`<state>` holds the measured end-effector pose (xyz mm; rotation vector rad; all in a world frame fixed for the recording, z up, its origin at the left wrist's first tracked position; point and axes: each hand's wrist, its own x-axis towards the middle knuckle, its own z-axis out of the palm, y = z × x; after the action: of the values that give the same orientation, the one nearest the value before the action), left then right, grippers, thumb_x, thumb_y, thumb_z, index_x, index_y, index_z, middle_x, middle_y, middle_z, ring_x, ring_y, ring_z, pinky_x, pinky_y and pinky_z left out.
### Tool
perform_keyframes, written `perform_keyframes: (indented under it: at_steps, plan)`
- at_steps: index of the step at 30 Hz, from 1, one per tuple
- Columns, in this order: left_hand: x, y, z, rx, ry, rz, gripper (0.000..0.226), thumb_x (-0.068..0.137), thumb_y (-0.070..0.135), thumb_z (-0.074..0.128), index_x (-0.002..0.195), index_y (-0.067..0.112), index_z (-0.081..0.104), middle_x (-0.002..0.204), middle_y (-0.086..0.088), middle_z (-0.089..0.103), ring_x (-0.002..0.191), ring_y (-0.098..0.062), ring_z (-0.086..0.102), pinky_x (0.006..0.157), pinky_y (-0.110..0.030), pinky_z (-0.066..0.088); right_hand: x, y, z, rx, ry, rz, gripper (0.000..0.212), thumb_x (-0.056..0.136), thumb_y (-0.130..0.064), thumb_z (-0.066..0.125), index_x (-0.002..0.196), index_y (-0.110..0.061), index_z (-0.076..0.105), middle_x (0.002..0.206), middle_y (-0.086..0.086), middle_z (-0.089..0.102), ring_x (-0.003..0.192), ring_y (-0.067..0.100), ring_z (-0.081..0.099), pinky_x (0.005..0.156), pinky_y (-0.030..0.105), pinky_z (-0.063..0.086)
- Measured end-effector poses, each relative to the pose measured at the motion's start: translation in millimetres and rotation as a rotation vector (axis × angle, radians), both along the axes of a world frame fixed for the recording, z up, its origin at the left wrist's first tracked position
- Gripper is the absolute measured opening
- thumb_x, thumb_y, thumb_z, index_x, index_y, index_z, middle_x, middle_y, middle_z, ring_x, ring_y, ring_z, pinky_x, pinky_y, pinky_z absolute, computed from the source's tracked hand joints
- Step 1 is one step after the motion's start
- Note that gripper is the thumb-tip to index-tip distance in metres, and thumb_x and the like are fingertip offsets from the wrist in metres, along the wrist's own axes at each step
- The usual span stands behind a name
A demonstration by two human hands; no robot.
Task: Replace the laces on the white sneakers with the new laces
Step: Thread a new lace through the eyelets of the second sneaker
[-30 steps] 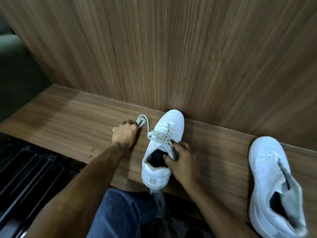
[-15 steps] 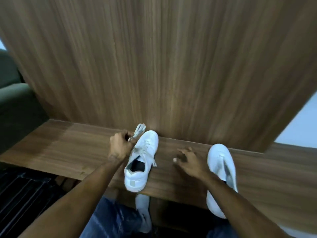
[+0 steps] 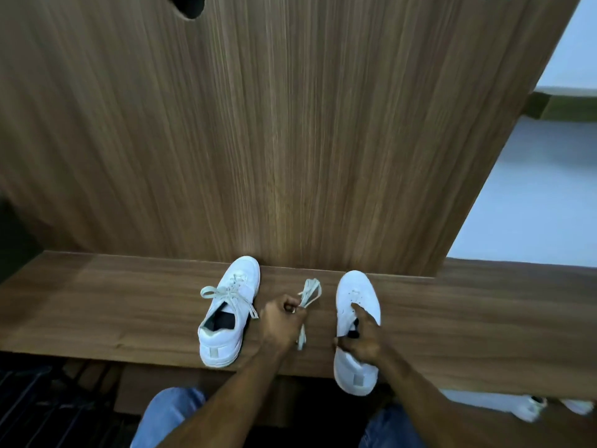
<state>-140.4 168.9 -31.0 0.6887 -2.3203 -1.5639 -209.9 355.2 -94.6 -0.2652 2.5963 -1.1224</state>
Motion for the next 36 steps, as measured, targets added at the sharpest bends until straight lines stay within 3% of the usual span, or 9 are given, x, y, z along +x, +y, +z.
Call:
perform_keyframes:
  at_steps: [5,7,11,15,19,25,30,33,36]
  plan:
    - [-3.7,-7.9,-4.8,0.029,-0.046,0.01,0.022,0.074,0.004,0.071,0.069,0.024,0.064,0.07,0.002,0.068,0.069,-0.017,0.064,0.068,-0.034,0.054,24.2,-36.6,0.2,0.075,0.022,0.084,0.105,0.071,-0.047,0.073,0.152,-0.013,0.017,0.153,0.009,0.031,0.141,0.023,0.031,0.114,0.031,0.029]
    - [-5.8,-13.9,-1.6,0.041,-0.054,0.016,0.025,0.075,0.003,0.07,0.068,0.025,0.062,0.068,0.006,0.066,0.068,-0.014,0.064,0.064,-0.026,0.052,27.9,-47.5,-1.7,0.127,0.012,0.089,0.11,0.062,-0.063,0.059,0.153,-0.019,0.017,0.156,0.008,0.027,0.143,0.024,0.027,0.116,0.036,0.027]
    - [-21.9,-21.1,15.2,0.177,-0.02,-0.002,0.019,0.08,-0.006,0.065,0.073,0.011,0.065,0.066,0.004,0.064,0.056,-0.001,0.06,0.055,-0.01,0.046,15.9,-54.0,15.3,0.116,-0.099,0.075,0.094,0.07,-0.06,0.062,0.149,-0.022,0.028,0.15,0.006,0.038,0.137,0.023,0.037,0.11,0.037,0.035]
    - [-43.7,-17.2,31.7,0.334,-0.072,-0.133,0.017,0.083,-0.004,0.066,0.075,0.012,0.069,0.067,-0.001,0.067,0.055,-0.006,0.059,0.059,-0.02,0.051,-6.8,-48.6,67.5,-0.418,-0.338,-0.169,0.029,0.097,-0.029,0.054,0.123,-0.016,0.055,0.122,0.007,0.061,0.107,0.022,0.06,0.089,0.033,0.047]
    - [-58.7,-2.1,45.4,0.38,-0.106,-0.304,0.01,0.087,-0.003,0.063,0.082,0.004,0.068,0.058,0.001,0.066,0.042,-0.001,0.056,0.043,-0.015,0.044,-15.6,-48.2,114.7,-0.961,-0.523,-0.299,0.026,0.096,-0.023,0.05,0.089,-0.005,0.068,0.08,0.01,0.068,0.065,0.017,0.065,0.057,0.027,0.054]
    - [-69.3,10.1,46.0,0.443,-0.233,-0.349,0.012,0.093,0.0,0.056,0.084,0.006,0.061,0.069,-0.006,0.071,0.05,-0.013,0.065,0.046,-0.022,0.049,-39.2,-20.7,118.4,-0.726,-0.084,-0.432,0.013,0.091,-0.005,0.061,0.082,-0.003,0.07,0.078,0.013,0.071,0.076,0.024,0.064,0.076,0.037,0.053]
    - [-78.1,7.2,54.9,0.516,-0.219,-0.35,0.013,0.097,-0.001,0.05,0.086,0.003,0.055,0.076,-0.013,0.064,0.062,-0.021,0.062,0.061,-0.036,0.053,-65.0,21.4,127.0,-0.577,0.19,-0.503,0.027,0.086,0.004,0.06,0.072,-0.018,0.069,0.067,0.0,0.066,0.069,0.018,0.06,0.065,0.03,0.047]
    - [-82.8,11.0,63.9,0.513,-0.173,-0.299,0.015,0.097,-0.003,0.047,0.086,0.005,0.054,0.075,-0.011,0.065,0.056,-0.018,0.061,0.057,-0.029,0.047,-76.1,35.0,124.3,-0.234,0.139,-0.424,0.024,0.082,-0.002,0.062,0.099,-0.017,0.069,0.089,0.004,0.069,0.09,0.025,0.065,0.08,0.033,0.052]
    - [-82.3,16.9,64.9,0.426,-0.16,-0.314,0.009,0.096,0.002,0.052,0.092,0.005,0.06,0.076,-0.009,0.07,0.049,-0.016,0.063,0.048,-0.023,0.045,-63.6,34.2,111.3,0.052,0.046,-0.29,0.064,0.081,-0.007,0.064,0.141,-0.019,0.043,0.135,0.011,0.051,0.122,0.029,0.053,0.1,0.038,0.047]
